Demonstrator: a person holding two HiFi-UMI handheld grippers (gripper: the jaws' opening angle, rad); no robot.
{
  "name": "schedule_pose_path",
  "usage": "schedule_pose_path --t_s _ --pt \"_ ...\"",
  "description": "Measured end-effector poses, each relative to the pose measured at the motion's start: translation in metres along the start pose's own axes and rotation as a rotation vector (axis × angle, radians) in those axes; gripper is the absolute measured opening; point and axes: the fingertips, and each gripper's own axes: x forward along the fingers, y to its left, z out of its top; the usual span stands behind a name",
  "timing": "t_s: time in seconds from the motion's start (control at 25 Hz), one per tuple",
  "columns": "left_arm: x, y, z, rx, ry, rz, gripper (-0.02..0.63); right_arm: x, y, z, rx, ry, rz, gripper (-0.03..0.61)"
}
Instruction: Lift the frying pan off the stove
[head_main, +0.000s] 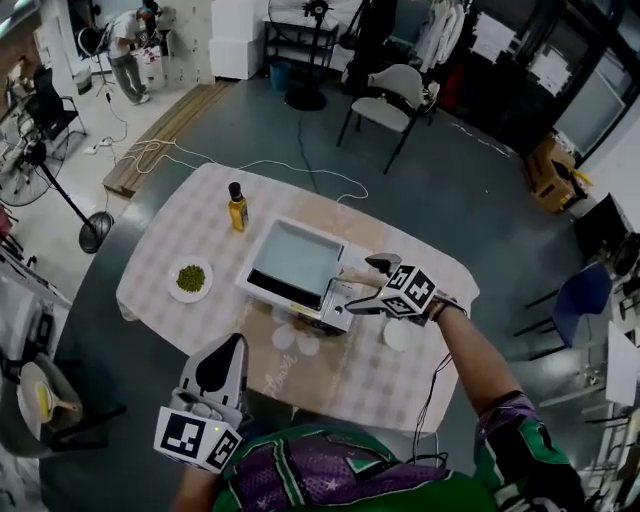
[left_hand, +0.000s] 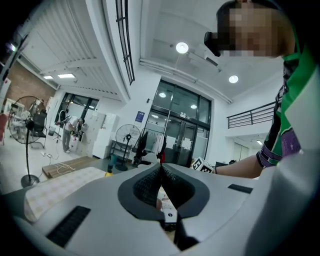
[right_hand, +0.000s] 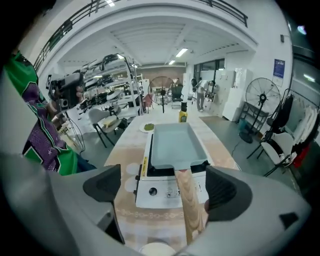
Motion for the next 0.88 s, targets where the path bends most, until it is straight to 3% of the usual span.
schedule_pose_path --t_s 0.68,0.88 --pt "0.060 0.017 0.004 0.072 0.045 0.090 0.021 0.084 -0.056 -0.040 0.032 0.218 0.152 0.482" --pt "0.059 0.023 -0.002 0.054 0.058 0.108 0.021 0.097 -0.056 -0.045 0.028 0.279 0.165 0.422"
